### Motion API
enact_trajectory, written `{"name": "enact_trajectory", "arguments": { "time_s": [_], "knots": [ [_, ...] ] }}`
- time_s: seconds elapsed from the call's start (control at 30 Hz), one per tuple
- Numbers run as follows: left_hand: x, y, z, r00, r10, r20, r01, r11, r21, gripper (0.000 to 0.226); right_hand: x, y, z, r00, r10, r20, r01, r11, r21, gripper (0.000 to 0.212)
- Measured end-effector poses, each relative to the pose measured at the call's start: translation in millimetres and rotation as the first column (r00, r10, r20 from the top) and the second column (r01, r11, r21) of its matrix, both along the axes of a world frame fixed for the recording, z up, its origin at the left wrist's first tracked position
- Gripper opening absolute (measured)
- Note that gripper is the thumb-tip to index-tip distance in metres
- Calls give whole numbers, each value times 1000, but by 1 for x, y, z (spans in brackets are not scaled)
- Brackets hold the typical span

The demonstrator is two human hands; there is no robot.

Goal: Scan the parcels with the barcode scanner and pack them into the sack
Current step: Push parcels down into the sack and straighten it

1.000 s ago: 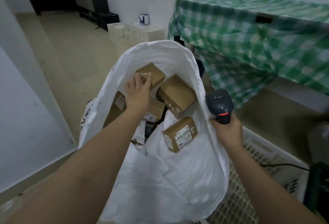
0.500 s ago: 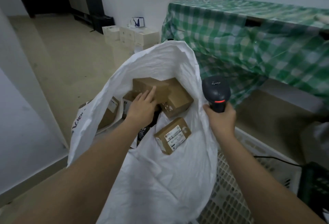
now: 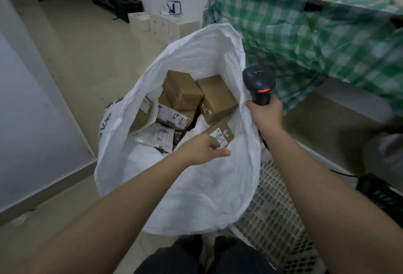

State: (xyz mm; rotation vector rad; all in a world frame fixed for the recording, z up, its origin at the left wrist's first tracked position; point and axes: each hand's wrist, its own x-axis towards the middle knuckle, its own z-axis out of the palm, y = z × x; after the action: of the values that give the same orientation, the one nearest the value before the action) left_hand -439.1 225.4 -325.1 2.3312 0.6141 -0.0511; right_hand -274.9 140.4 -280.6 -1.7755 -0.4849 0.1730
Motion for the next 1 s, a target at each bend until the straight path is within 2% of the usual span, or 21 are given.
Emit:
{"name": "enact_trajectory", "arguments": {
  "time_s": [0.17,0.27,0.37,0.47,0.57,0.67,0.77,0.87,0.93,1.0],
  "knots": [
    [17,-56,-10,977,-58,-204,44,997,-71,53,2,-15,15,998,-27,-57,30,998,57,23],
    [28,-83,-19,970,-46,-240,33,998,-59,59,15,-27,20,990,-62,-129,78,990,116,23],
    [35,-103,-23,989,16,-150,-22,999,-36,56,28,-38,20,981,-96,-170,120,984,133,21],
    [36,-109,-18,993,90,-77,-87,995,43,37,33,-54,19,989,-70,-131,85,990,117,20],
    [27,-103,-6,991,134,12,-135,983,126,11,28,-83,18,998,19,-52,-17,999,42,19],
    [14,-98,6,968,172,181,-198,971,133,14,4,-120,14,976,202,-79,-202,979,7,20],
    [3,-104,25,937,197,290,-230,969,87,17,-20,-141,4,930,360,-80,-366,928,-75,26],
    [-6,-110,47,908,232,349,-266,963,50,34,-36,-137,3,894,441,-75,-448,882,-146,25],
    [-13,-111,62,891,263,370,-288,958,12,36,-46,-127,11,895,439,-76,-445,892,-86,25],
    [-21,-110,77,877,292,381,-308,951,-18,22,-55,-118,24,907,404,-116,-401,915,49,22]
  ]
}}
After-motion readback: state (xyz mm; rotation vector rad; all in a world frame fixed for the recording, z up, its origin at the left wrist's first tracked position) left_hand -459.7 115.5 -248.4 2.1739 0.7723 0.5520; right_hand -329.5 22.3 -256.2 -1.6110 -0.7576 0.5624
